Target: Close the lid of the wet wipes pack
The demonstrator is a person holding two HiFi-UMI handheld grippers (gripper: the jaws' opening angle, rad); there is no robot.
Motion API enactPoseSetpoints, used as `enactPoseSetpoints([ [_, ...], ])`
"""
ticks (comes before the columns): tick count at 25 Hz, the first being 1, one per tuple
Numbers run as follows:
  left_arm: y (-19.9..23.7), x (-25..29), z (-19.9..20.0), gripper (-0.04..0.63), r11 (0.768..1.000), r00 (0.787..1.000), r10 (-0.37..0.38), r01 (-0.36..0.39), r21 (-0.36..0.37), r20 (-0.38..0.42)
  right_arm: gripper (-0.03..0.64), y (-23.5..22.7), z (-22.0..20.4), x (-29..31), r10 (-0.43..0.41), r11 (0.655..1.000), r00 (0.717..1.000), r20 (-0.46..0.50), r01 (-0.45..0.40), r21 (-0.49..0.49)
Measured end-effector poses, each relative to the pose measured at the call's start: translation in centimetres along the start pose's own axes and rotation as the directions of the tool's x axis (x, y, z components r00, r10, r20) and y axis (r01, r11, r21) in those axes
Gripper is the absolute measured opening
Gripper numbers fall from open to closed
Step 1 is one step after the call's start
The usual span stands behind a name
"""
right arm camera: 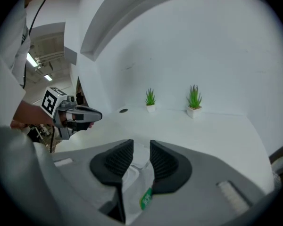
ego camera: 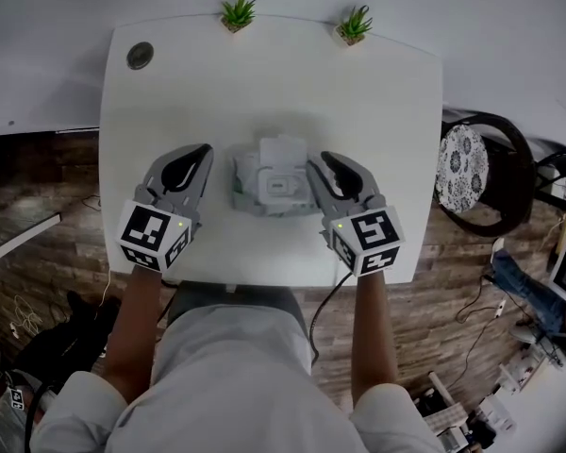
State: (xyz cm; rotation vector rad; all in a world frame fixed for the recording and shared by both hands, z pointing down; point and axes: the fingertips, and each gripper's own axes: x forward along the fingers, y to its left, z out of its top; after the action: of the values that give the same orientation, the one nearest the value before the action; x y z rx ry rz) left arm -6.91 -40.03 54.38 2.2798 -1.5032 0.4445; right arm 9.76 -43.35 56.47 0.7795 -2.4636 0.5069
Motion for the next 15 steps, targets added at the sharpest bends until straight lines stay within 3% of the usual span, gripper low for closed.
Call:
enactPoseSetpoints([
  [4, 0.2, -0.1, -0.6, 0.006, 1.0, 1.0, 0.005, -0.005, -0.013, -0.002, 0.115, 0.5, -0.3, 1.8, 0.103, 0.989, 0.991, -0.09, -0.111, -0.099],
  [8, 0.1, -0.4, -1.1, 0.006, 1.0, 1.0, 0.004, -0.004, -0.018, -0.007, 0.115, 0.9, -0.4, 3.5, 0.186, 0.952, 0.967, -0.174, -0.221, -0.21],
  [15, 0.2, -0.6, -2.0, 0.006, 1.0, 1.0, 0.012, -0.012, -0.024, -0.027, 0.115, 0.8, -1.4, 6.1, 0.326, 0.898, 0.893, -0.309, -0.395, -0.196],
])
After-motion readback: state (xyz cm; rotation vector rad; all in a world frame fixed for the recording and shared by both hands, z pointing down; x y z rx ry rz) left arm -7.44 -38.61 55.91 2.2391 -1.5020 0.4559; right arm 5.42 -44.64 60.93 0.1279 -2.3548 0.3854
